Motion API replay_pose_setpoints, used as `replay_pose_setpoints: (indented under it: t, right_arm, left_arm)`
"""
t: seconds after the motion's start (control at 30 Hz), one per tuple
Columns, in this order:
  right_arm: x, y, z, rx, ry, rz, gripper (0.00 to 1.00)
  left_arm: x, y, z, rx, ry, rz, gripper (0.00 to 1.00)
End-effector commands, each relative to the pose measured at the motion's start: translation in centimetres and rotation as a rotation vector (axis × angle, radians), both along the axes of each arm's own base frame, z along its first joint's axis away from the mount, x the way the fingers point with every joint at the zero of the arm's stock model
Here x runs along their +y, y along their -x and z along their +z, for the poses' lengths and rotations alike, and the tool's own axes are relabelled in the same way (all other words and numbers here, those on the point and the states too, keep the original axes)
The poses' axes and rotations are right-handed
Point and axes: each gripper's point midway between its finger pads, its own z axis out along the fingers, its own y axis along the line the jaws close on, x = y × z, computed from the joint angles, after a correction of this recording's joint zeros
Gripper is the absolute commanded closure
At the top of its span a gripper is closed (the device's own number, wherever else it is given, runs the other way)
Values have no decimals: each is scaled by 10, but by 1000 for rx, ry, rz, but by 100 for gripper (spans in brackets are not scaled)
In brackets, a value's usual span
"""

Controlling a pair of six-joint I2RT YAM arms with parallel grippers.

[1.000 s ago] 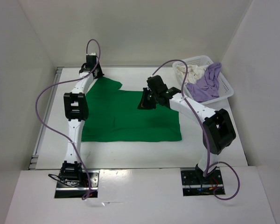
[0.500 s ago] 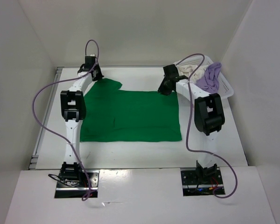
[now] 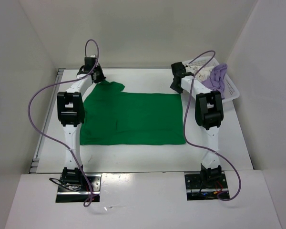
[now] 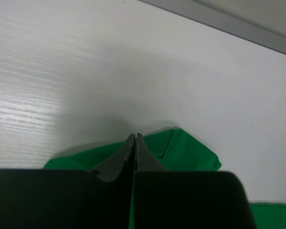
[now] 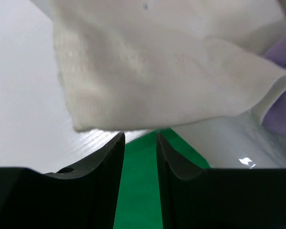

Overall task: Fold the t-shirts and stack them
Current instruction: Grap the side of the flattened tshirt furthest away from the robot with both arms

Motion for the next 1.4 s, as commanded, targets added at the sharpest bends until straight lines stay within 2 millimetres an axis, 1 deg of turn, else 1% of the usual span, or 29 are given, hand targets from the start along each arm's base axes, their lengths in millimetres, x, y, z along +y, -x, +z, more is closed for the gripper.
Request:
replay_pose_setpoints:
  t: [0.0,0.1,0.13,0.23,0.3,0.33,0.37,0.43,0.47,0.53,0.57,0.6,0.7,0.73,0.8,0.83,0.9,0.93,0.97,1.0,1.03,1.07,1.1,1.13,1.17,1.2,1.27,1.3,1.37]
  right_arm:
    - [-24,-5,9,4,105,-70,61]
    - [-28,-2,1,32,129,-79,61]
    - [-30,5,-4,52,134,-78,61]
    - [-36,12,-1,55,157,-91,61]
    - [-39,14,-1,64,176,-91,61]
    - [-39,17,-7,83,181,-89,61]
    - [-39,17,-7,83,181,-89,61]
    - [-38,18,-17,105,179,-83,60]
    - [-36,16,-17,109,169,-76,60]
    - [-34,15,-27,130,169,-63,60]
    - [-33,14,-24,127,168,-63,60]
    - [-27,15,-30,140,164,-48,60]
    - [-25,13,-30,133,154,-44,60]
    - [-25,13,-30,133,154,-44,60]
    - [-24,8,-25,112,149,-45,60]
    - [-24,7,-29,115,150,-45,62]
    - [-21,4,-30,114,140,-40,68]
    - [-20,5,-35,124,134,-35,75]
    - [-18,5,-36,126,125,-29,77]
    - [-13,6,-36,126,126,-20,80]
    - [-14,8,-35,129,126,-20,87]
    - [-6,6,-29,105,117,-16,90]
    - [-8,6,-20,91,124,-23,92]
    - [-8,7,-17,80,122,-23,93]
    - [-3,6,-11,62,117,-15,93]
    - [-3,7,5,37,111,-16,93]
    - [-5,14,9,34,110,-16,93]
    - [-5,15,14,20,106,-17,93]
    - [-9,29,20,26,117,-3,94]
  left_arm:
    - [-4,-7,51,-113,30,-13,100]
    - [-8,-5,61,-124,50,-25,100]
    - [-8,-3,63,-124,50,-25,100]
    - [-8,-4,76,-152,50,-26,100]
    - [-8,-2,78,-153,50,-26,100]
    - [-8,-2,87,-167,49,-26,100]
    - [-8,0,83,-157,57,-21,100]
    - [-8,2,95,-178,57,-22,100]
    - [-8,4,89,-165,57,-21,100]
    - [-8,5,97,-181,57,-22,100]
    - [-8,8,91,-168,57,-21,100]
    - [-8,8,96,-177,57,-22,100]
    - [-10,10,95,-181,63,-30,100]
    - [-10,12,90,-169,63,-30,100]
    - [-12,14,92,-175,68,-38,100]
    - [-12,17,84,-157,68,-37,100]
    - [-12,20,90,-169,68,-38,100]
    - [-13,22,85,-158,74,-45,100]
    - [-13,26,82,-147,74,-45,100]
    - [-13,27,87,-159,74,-45,100]
    - [-13,28,83,-150,74,-45,100]
    - [-13,31,87,-155,74,-45,100]
    - [-13,33,91,-159,74,-45,100]
    - [-13,36,84,-144,74,-44,100]
    - [-13,37,97,-167,74,-45,100]
    - [-13,39,93,-156,74,-45,100]
    - [-11,46,96,-150,69,-37,100]
    - [-9,48,107,-168,54,-33,100]
    - [-9,58,114,-175,54,-33,100]
